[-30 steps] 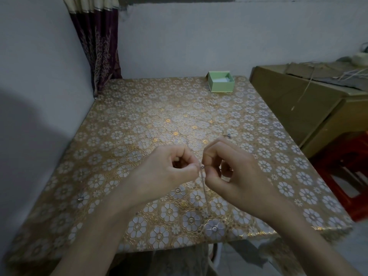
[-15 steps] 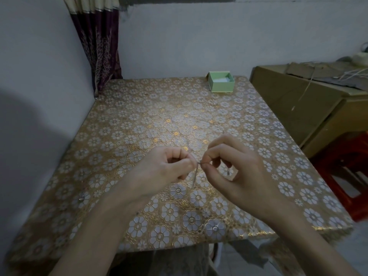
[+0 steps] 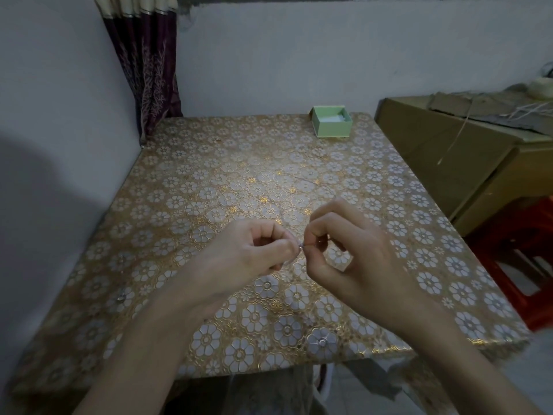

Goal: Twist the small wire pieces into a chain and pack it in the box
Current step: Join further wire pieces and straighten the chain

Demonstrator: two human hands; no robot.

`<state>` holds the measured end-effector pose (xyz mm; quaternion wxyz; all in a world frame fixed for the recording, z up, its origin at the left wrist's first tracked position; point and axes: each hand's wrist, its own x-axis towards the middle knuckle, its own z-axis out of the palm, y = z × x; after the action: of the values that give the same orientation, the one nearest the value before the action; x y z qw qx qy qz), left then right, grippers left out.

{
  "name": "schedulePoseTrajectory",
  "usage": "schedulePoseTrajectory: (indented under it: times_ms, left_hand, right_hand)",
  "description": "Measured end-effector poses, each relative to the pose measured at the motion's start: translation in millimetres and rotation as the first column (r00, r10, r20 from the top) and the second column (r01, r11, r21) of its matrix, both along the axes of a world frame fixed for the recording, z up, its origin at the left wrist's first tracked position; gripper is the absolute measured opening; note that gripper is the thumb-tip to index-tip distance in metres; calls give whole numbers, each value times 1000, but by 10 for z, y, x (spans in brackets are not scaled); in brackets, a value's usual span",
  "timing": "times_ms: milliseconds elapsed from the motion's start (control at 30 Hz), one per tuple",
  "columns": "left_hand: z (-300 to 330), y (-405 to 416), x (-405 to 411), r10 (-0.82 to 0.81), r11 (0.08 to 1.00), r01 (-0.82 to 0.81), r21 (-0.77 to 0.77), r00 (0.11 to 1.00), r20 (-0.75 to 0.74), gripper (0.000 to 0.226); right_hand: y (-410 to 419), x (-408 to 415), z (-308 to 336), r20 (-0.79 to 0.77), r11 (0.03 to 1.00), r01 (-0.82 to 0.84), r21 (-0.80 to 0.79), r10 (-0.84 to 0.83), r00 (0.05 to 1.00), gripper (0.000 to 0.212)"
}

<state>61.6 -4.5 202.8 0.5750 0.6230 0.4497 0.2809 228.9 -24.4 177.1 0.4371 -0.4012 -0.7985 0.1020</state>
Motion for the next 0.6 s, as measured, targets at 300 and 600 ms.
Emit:
schedulePoseTrajectory:
  times_ms: [300, 600]
  left_hand:
    - [-30, -71, -18, 125, 938, -103, 331, 991, -46, 6]
    - [-75, -107, 2, 279, 509, 22, 861, 941, -190, 12]
  right_hand:
    - [-29, 29, 89, -278, 964, -128, -231, 61, 959, 6]
    - [-28, 52, 119, -426, 854, -244, -460, 29, 904, 12]
